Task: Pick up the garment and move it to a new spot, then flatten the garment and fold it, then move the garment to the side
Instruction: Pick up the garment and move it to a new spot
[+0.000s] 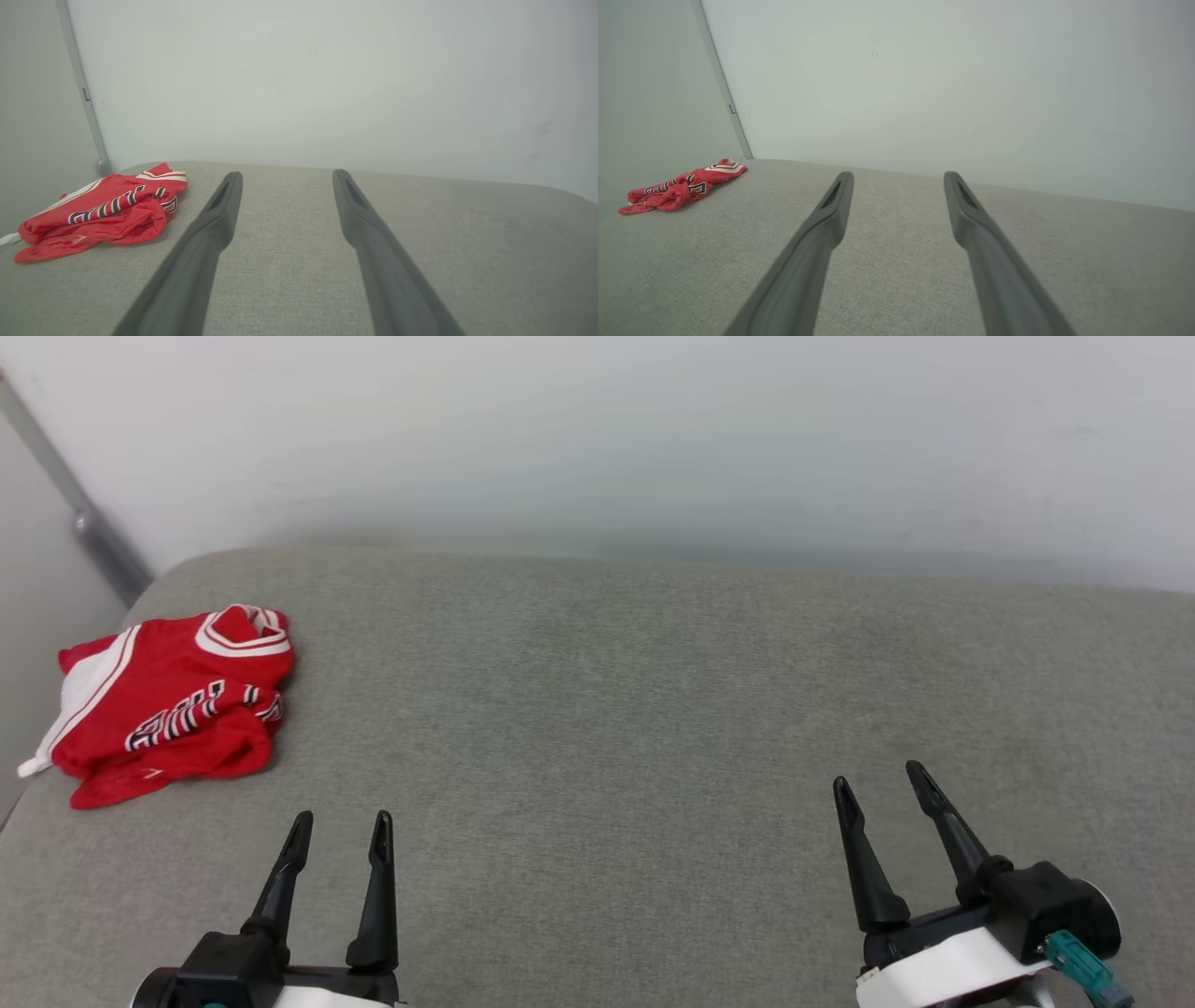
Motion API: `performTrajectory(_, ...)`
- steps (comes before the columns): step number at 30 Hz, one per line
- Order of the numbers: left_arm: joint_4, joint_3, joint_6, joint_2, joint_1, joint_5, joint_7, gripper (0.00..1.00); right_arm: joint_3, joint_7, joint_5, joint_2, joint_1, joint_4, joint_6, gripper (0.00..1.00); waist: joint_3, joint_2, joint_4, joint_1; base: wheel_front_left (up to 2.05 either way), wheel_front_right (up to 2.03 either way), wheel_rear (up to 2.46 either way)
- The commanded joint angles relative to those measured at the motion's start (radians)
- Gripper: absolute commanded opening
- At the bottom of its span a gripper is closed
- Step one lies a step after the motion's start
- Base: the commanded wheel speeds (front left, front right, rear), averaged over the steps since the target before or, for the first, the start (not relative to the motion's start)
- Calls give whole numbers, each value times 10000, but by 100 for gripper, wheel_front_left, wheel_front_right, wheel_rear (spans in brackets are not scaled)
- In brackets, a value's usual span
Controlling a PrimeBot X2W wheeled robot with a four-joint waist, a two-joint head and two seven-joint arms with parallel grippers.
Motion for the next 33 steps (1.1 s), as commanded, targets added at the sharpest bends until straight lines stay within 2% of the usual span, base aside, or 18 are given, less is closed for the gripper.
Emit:
performTrajectory(1,-36,40,-14,-14,97,54,-28,100,83,-25,105,6,101,3,-3,100,-120,0,427,0,0,0,0)
performTrajectory(17,-203,322,-23,-14,483,375,-28,100,687,-25,449,6,368,98,-3,100,-521,0,2336,0,0,0,0)
performTrajectory(25,-116,407,-57,-16,535,311,-28,100,899,-25,551,6,415,106,-3,100,-538,0,2772,0,0,0,0)
performTrajectory(33,58,476,-79,-15,493,266,-28,100,870,-25,636,6,373,193,-3,100,-411,0,2832,0,0,0,0)
